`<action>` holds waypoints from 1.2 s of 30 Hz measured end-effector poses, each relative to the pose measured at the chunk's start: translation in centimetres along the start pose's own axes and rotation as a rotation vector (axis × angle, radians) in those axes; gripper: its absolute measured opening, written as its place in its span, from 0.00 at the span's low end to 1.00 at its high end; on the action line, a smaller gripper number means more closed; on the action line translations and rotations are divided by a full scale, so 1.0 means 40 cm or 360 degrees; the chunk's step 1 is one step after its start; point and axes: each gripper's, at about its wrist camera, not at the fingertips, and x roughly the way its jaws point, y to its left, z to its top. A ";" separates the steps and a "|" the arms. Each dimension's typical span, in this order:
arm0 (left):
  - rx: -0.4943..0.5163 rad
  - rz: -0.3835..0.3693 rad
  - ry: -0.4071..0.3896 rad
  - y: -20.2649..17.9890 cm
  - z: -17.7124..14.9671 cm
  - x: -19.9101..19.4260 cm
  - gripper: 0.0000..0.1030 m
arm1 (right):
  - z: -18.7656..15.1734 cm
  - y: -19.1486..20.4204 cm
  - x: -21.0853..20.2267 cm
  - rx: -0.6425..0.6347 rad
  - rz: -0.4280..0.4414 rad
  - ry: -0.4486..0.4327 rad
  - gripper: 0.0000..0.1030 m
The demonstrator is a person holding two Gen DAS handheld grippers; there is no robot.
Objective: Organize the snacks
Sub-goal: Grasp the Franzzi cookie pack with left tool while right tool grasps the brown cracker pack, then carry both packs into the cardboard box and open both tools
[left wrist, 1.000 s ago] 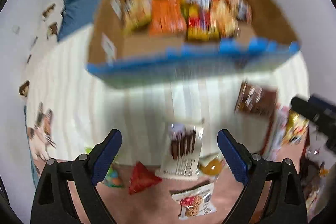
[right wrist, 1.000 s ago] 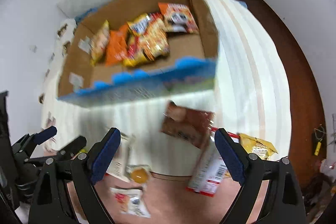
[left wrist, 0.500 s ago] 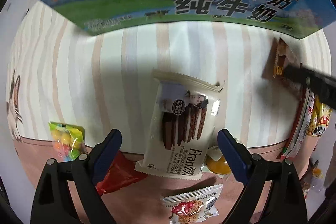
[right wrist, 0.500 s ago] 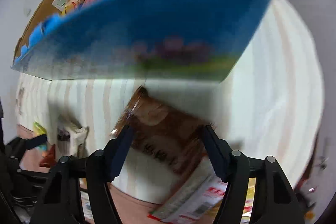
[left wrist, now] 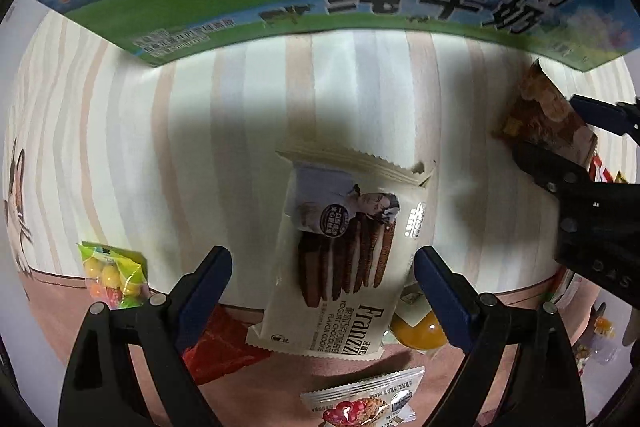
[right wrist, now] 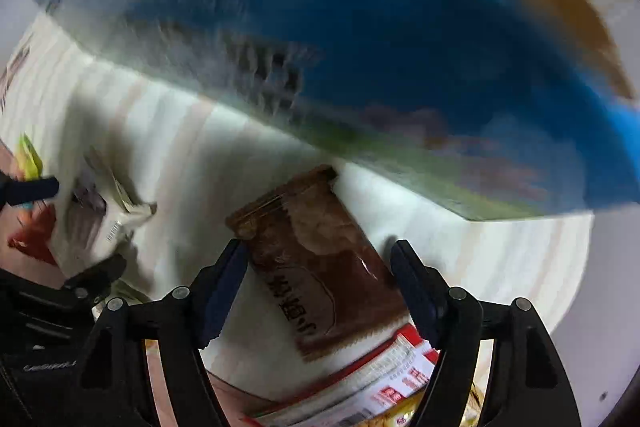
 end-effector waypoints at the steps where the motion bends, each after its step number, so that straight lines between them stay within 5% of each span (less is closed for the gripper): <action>1: 0.0003 0.0000 0.0004 -0.007 0.002 0.010 0.91 | -0.001 -0.011 0.002 0.0046 0.0028 0.0010 0.69; 5: -0.0005 -0.0026 0.0012 0.001 -0.005 0.019 0.91 | -0.014 -0.040 0.006 0.0298 0.0191 0.0121 0.65; 9: -0.0024 -0.0048 0.0013 0.000 -0.030 0.025 0.91 | -0.045 -0.087 0.002 0.0557 0.0527 0.0215 0.66; 12: -0.0024 -0.0058 0.0012 -0.004 -0.017 0.058 0.90 | -0.042 -0.086 -0.022 0.0463 0.0426 0.0139 0.86; 15: -0.0009 -0.0053 0.0006 -0.012 -0.015 0.073 0.59 | -0.048 -0.064 -0.014 0.0392 0.0380 0.0177 0.86; 18: -0.0079 -0.0053 -0.0028 0.013 -0.031 0.072 0.58 | -0.045 -0.041 0.003 0.0397 0.0334 0.0171 0.86; 22: -0.0208 -0.0098 -0.0001 0.061 -0.056 0.081 0.58 | -0.067 -0.031 0.006 0.0471 0.0168 0.0132 0.64; 24: -0.0257 -0.0135 0.0031 0.084 -0.079 0.091 0.58 | -0.088 -0.040 -0.005 0.0509 0.0189 0.0123 0.61; 31: -0.0193 -0.0125 0.0061 0.079 -0.110 0.130 0.60 | -0.135 -0.045 -0.014 0.0555 0.0355 0.0223 0.70; 36: -0.0158 -0.0072 0.0017 0.051 -0.122 0.122 0.57 | -0.158 -0.043 0.016 0.0536 0.0203 0.0163 0.69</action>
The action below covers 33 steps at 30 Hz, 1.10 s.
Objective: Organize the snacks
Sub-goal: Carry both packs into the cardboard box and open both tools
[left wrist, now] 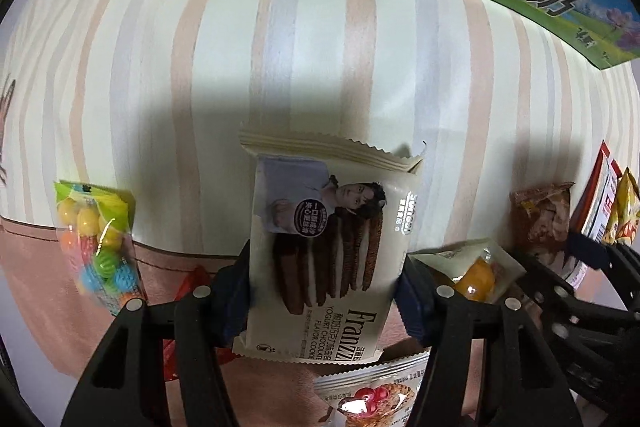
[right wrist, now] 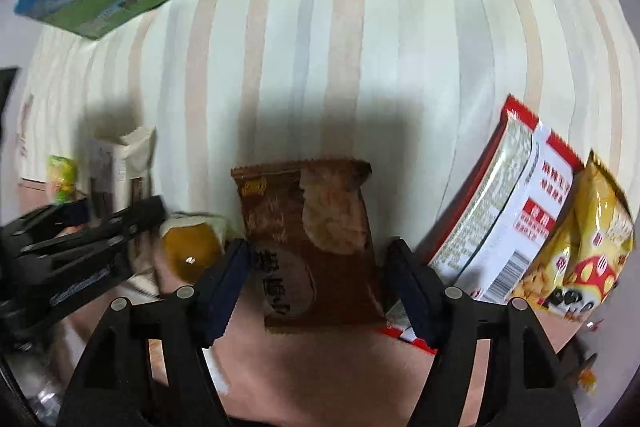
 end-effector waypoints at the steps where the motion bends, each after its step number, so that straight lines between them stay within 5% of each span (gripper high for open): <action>1: 0.0002 0.0011 -0.0015 -0.002 -0.007 -0.008 0.57 | -0.003 0.031 0.013 -0.0010 -0.0045 -0.0018 0.63; 5: -0.0008 0.0010 -0.0083 0.005 -0.033 -0.065 0.56 | -0.026 0.028 -0.028 0.0018 -0.0019 -0.0080 0.59; 8: -0.0020 -0.0032 -0.0147 0.019 -0.047 -0.129 0.56 | -0.075 0.010 -0.077 0.0120 0.0166 -0.0095 0.59; 14: -0.0051 -0.0220 -0.0331 0.029 -0.028 -0.345 0.56 | -0.018 -0.032 -0.313 0.0165 0.0507 -0.0274 0.59; 17: -0.0024 -0.0306 -0.0405 0.019 0.065 -0.465 0.57 | 0.044 -0.031 -0.440 0.0145 0.0602 -0.0393 0.59; 21: 0.0001 -0.0271 -0.0451 0.009 0.239 -0.559 0.57 | 0.153 0.025 -0.525 0.0097 0.0581 -0.0520 0.59; 22: 0.0000 -0.0255 -0.0442 0.011 0.282 -0.568 0.57 | 0.156 0.130 -0.502 0.0095 0.0559 -0.0532 0.59; 26: -0.0050 -0.0271 -0.0288 0.015 0.435 -0.541 0.57 | 0.274 0.185 -0.500 0.0113 0.0524 -0.0504 0.59; 33: -0.0093 -0.0232 -0.0008 0.014 0.592 -0.427 0.57 | 0.427 0.232 -0.313 0.0124 0.0461 -0.0316 0.59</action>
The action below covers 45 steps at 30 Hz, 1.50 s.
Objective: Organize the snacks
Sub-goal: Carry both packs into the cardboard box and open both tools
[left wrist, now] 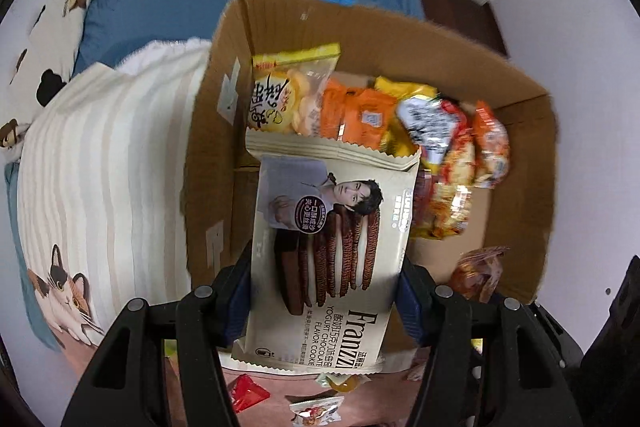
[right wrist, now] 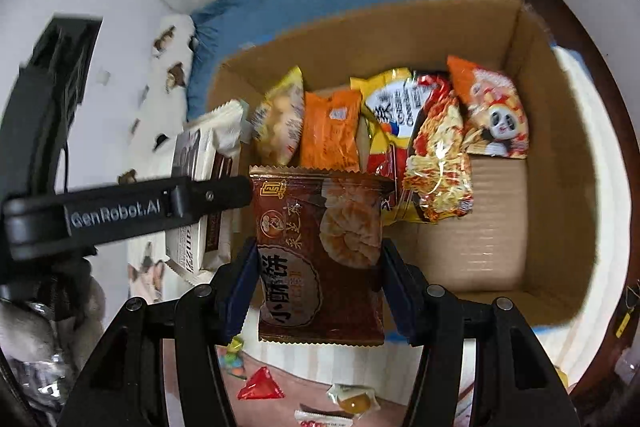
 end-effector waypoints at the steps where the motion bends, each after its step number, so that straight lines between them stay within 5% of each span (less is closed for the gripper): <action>1: -0.0005 0.0001 0.0043 0.002 0.011 0.024 0.57 | 0.007 -0.003 0.026 0.0008 -0.0011 0.0021 0.59; 9: -0.0020 0.0022 0.0203 0.015 0.035 0.113 0.58 | 0.035 -0.034 0.153 0.0062 0.0032 0.0187 0.60; 13: -0.0003 0.0017 0.0150 0.017 0.033 0.115 0.74 | 0.043 -0.055 0.203 0.0053 -0.0067 0.0237 0.94; 15: 0.0018 0.0035 0.0127 0.013 0.032 0.112 0.81 | 0.038 -0.060 0.202 0.0046 -0.0123 0.0242 0.94; 22: 0.0030 0.0062 0.0053 -0.004 0.008 0.072 0.81 | 0.023 -0.071 0.156 0.0051 -0.0181 0.0180 0.94; 30: 0.0105 0.0161 -0.0240 -0.038 -0.074 -0.052 0.81 | -0.006 -0.088 0.056 0.0024 -0.0316 0.0038 0.94; 45: 0.0163 0.0151 -0.0599 -0.032 -0.326 -0.186 0.81 | -0.194 -0.081 -0.221 -0.0044 -0.0226 -0.0309 0.90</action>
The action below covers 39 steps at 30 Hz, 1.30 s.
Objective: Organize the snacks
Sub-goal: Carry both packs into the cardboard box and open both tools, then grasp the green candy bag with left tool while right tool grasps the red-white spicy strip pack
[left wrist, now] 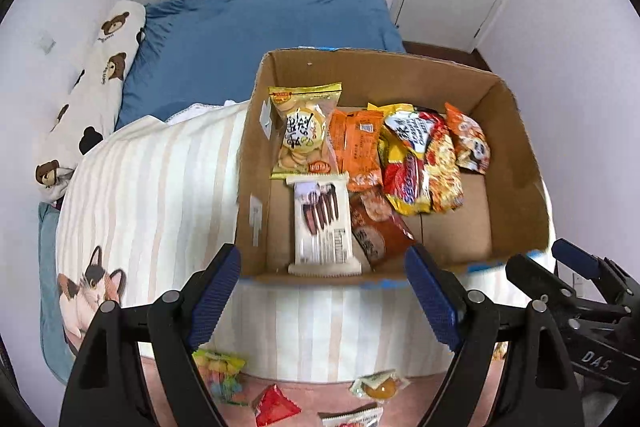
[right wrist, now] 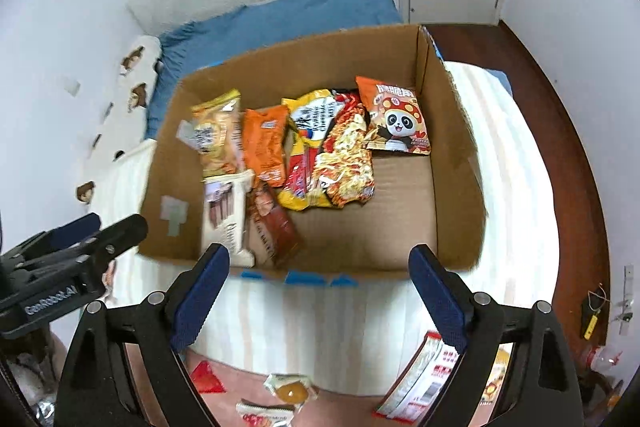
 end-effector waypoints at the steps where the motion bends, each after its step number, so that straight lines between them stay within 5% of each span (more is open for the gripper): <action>1: 0.0005 -0.0003 -0.0005 0.002 -0.019 -0.010 0.81 | -0.022 -0.002 -0.015 0.0002 0.0020 -0.0010 0.90; 4: 0.0009 0.0017 -0.0017 0.020 -0.092 -0.033 0.81 | -0.098 -0.017 -0.035 0.0011 0.0070 0.0007 0.78; 10: -0.0056 0.0134 0.0112 0.133 -0.277 0.019 0.81 | -0.255 -0.143 0.032 0.0285 0.0154 0.0187 0.78; 18: -0.0326 0.0217 0.0401 0.305 -0.462 0.174 0.81 | -0.401 -0.307 0.141 0.0629 -0.0019 0.0352 0.81; 24: -0.0392 0.0233 0.0470 0.340 -0.492 0.239 0.81 | -0.457 -0.325 0.239 0.0641 -0.0195 0.0446 0.81; 28: -0.0408 0.0225 0.0477 0.358 -0.490 0.256 0.81 | -0.483 -0.315 0.255 0.0600 -0.0275 0.0389 0.58; 38: -0.0216 0.0179 0.0577 0.318 -0.436 0.385 0.81 | -0.570 -0.147 0.249 0.0263 -0.0063 0.0583 0.53; 39: -0.0212 0.0174 0.0576 0.315 -0.434 0.394 0.72 | -0.577 -0.142 0.249 0.0264 -0.0058 0.0592 0.55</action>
